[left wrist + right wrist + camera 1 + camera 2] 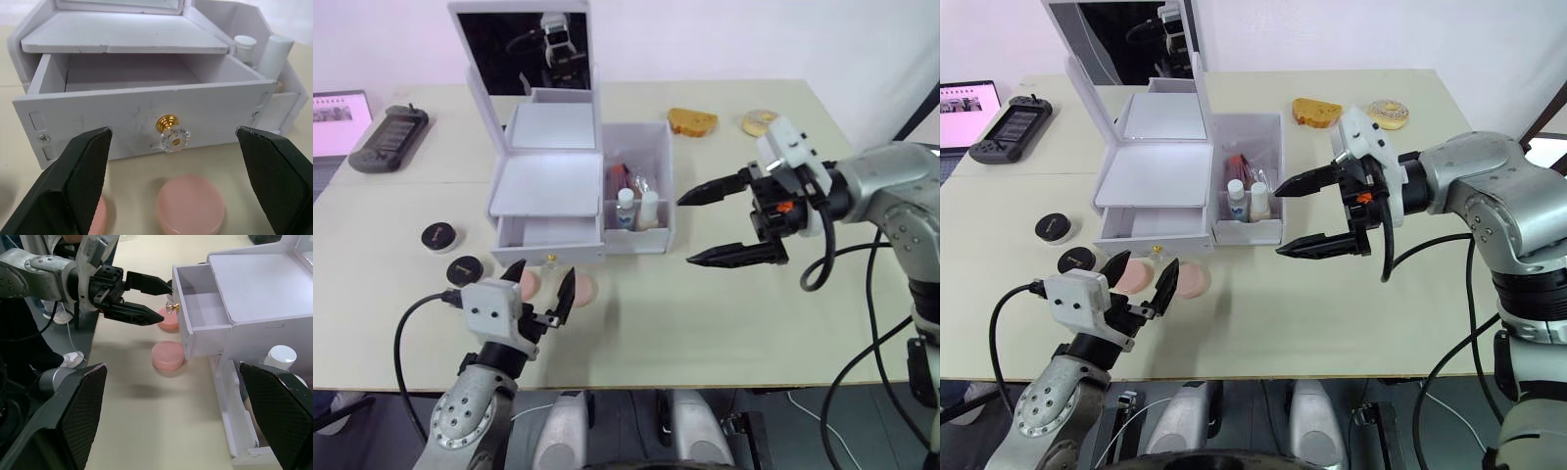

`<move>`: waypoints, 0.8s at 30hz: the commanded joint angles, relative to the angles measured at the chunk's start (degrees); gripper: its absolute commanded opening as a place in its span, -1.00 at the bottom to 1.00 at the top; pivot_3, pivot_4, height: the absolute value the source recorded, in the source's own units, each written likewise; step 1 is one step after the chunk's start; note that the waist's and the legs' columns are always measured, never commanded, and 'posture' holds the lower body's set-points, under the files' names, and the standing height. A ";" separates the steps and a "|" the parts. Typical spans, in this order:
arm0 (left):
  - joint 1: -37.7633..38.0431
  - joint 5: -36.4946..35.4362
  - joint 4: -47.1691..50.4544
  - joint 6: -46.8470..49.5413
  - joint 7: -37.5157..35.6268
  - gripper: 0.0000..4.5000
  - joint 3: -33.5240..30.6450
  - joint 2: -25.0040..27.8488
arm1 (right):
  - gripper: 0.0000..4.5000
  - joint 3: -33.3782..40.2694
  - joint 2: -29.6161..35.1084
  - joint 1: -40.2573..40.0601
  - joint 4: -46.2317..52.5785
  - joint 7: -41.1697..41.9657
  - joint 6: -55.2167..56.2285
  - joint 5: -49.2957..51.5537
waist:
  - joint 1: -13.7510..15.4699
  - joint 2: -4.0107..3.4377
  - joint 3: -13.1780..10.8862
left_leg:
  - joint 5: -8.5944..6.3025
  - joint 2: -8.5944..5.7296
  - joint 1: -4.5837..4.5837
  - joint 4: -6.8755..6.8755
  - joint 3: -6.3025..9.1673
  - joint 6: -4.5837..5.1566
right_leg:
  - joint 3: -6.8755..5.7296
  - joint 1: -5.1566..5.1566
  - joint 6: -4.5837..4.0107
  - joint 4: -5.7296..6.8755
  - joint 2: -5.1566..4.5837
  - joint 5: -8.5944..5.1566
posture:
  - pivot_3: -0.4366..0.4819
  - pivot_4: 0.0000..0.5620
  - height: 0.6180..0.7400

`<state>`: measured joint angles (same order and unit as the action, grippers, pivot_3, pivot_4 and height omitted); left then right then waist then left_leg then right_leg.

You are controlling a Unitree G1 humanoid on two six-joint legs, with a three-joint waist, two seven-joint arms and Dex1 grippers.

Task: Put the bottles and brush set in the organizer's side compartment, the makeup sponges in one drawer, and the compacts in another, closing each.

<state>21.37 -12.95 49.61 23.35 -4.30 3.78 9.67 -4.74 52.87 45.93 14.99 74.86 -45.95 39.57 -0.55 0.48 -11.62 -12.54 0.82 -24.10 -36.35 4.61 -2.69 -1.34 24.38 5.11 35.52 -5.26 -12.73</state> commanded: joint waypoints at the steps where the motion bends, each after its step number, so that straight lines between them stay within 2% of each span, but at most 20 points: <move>1: -1.53 1.81 2.05 1.26 2.50 0.90 0.03 -1.00 | 1.00 1.14 0.89 1.66 0.90 0.36 -0.09 0.00 | 0.01 0.00 0.00 | 0.00 0.00 0.00 -0.01 0.00 0.00 | 0.00 0.00 0.00 0.02 0.00 0.00 | -0.05 -0.47 1.00; 10: -5.12 0.48 1.86 4.47 2.40 0.90 -2.92 -1.18 | 1.00 1.75 0.59 0.96 1.69 -0.99 -0.35 0.15 | 0.02 0.00 0.00 | 0.00 0.01 0.05 -0.01 0.01 0.00 | 0.00 0.00 0.00 0.08 0.02 0.00 | -0.05 -0.47 1.00; 20: -3.67 -0.51 2.47 6.03 1.99 0.90 -2.74 -1.73 | 1.00 1.97 0.36 0.49 2.15 -2.04 -0.19 0.40 | 0.00 0.00 0.00 | 0.00 0.01 0.05 -0.01 0.02 0.00 | 0.01 0.00 0.00 0.08 0.02 0.00 | -0.05 -0.47 1.00; 23: -3.82 0.21 1.72 5.87 2.37 0.55 -2.00 -2.08 | 1.00 1.70 0.05 0.68 1.84 -2.33 0.16 0.03 | 0.01 0.00 0.00 | 0.00 0.01 0.05 -0.03 0.01 0.00 | 0.01 0.00 0.00 0.08 0.02 0.00 | -0.05 -0.47 1.00; 24: -3.86 0.38 1.38 5.47 2.49 0.35 -1.92 -2.30 | 1.00 1.66 0.04 0.65 1.83 -2.39 0.23 -0.04 | 0.00 0.00 0.00 | 0.00 0.01 0.05 -0.03 0.01 0.00 | 0.01 0.00 0.00 0.08 0.02 0.00 | -0.05 -0.47 1.00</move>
<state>17.57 -13.02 49.73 29.78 -2.20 1.46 7.75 -4.60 52.86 45.90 15.68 72.55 -46.32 39.56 -0.54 0.49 -11.62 -12.53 0.83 -24.06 -36.38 4.63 -2.69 -1.33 24.38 5.11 35.61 -5.24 -12.73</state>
